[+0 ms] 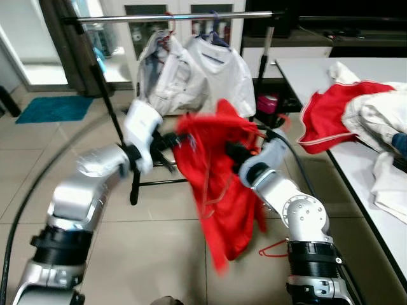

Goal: Hang hanger

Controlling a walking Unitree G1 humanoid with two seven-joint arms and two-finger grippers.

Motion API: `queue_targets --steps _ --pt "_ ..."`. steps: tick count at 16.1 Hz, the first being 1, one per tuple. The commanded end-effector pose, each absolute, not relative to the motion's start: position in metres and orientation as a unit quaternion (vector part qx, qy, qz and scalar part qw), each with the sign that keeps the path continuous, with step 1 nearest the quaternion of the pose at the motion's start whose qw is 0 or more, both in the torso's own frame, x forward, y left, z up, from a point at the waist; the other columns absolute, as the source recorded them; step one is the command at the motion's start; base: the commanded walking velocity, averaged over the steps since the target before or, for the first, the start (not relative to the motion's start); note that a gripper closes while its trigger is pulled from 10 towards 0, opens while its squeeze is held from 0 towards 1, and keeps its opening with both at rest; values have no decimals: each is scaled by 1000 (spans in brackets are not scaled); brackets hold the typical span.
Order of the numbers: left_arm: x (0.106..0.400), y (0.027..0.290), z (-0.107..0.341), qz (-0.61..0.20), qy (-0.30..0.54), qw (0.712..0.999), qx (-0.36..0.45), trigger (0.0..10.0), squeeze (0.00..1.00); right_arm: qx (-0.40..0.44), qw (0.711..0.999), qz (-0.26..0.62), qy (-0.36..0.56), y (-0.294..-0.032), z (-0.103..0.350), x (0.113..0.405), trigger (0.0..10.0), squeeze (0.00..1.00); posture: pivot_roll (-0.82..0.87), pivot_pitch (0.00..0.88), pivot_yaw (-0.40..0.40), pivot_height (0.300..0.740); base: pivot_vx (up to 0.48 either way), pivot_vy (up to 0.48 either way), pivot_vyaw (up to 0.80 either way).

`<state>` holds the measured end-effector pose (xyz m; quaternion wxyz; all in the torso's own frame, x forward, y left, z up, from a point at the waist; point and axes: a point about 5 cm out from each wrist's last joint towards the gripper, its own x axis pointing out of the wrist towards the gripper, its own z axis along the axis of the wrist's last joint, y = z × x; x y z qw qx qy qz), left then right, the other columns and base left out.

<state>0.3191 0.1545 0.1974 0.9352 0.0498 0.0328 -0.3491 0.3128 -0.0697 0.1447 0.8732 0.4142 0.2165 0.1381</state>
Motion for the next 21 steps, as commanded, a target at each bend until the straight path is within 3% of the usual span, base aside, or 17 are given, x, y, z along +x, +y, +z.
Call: queue_targets --steps 1,6,8,10,11,12,14,18,21 --pt "322 153 204 -342 20 939 32 0 0 419 866 163 218 -58 148 307 10000 0 -60 0 42 740 0 0 0" --pt "325 143 210 -347 5 938 1 0 0 382 879 177 223 -57 146 306 10000 0 -64 0 49 740 0 0 0" --pt "331 148 220 -339 1 940 -28 0 0 440 854 158 227 -64 144 308 10000 0 -60 0 50 740 0 0 0" --pt "321 152 201 -387 72 919 25 0 0 519 814 142 218 -69 152 317 10000 0 -59 0 57 740 0 0 0" --pt "321 152 201 -387 72 919 25 0 0 519 814 142 218 -69 152 317 10000 0 -59 0 57 740 0 0 0" --pt "312 150 194 -420 103 901 36 0 0 571 783 122 215 -72 156 324 10000 0 -54 0 46 740 0 0 0" --pt "299 141 188 -466 136 874 18 0 0 610 758 89 214 -73 158 331 10000 0 -51 12 40 740 0 0 0" --pt "268 103 172 -554 176 811 -71 0 0 637 746 -14 191 -81 153 343 10000 0 -46 12 10 740 0 0 0" --pt "258 94 173 -569 169 794 -129 0 0 649 742 -65 151 -95 160 348 10000 0 -49 11 18 740 0 0 0"
